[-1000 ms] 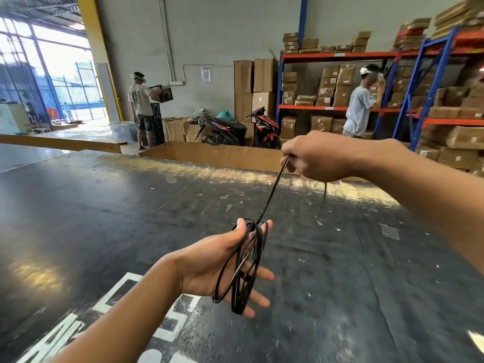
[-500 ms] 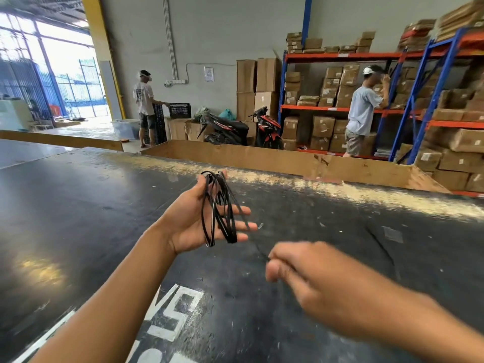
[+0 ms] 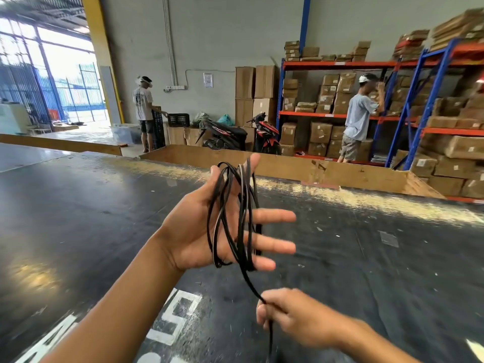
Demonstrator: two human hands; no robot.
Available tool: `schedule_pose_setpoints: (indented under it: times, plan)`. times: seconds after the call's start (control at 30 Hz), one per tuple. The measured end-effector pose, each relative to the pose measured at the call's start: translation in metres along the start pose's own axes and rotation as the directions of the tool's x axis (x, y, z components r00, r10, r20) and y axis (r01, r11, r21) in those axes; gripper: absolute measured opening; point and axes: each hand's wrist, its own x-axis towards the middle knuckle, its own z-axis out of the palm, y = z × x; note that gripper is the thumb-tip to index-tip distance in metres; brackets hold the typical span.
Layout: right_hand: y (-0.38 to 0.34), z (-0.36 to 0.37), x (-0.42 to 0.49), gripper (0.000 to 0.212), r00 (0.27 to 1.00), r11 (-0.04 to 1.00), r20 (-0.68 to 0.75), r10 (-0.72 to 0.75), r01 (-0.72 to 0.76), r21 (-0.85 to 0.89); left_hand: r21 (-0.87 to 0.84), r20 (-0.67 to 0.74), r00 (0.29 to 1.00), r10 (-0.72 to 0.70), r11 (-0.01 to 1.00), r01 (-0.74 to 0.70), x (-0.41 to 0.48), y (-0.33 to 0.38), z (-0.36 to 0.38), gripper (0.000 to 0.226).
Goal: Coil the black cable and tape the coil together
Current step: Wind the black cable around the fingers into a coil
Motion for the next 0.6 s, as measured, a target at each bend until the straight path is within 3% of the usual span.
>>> schedule_pose_setpoints:
  times: [0.13, 0.33, 0.6]
  plan:
    - [0.006, -0.062, 0.011, 0.023, 0.997, 0.987, -0.075, -0.013, 0.001, -0.163, 0.146, 0.04, 0.992, -0.122, 0.983, 0.115, -0.007, -0.02, 0.016, 0.059]
    - [-0.026, -0.155, 0.014, 0.016, 0.988, 0.93, -0.151, -0.041, -0.018, -0.368, 0.132, 0.027, 0.948, -0.317, 0.941, 0.311, -0.009, -0.041, 0.019, 0.06]
    - [-0.085, -0.202, -0.01, 0.015, 0.983, 0.839, -0.157, -0.09, -0.01, -0.544, 0.106, -0.122, 0.921, -0.371, 0.917, 0.384, 0.005, -0.053, 0.009, 0.057]
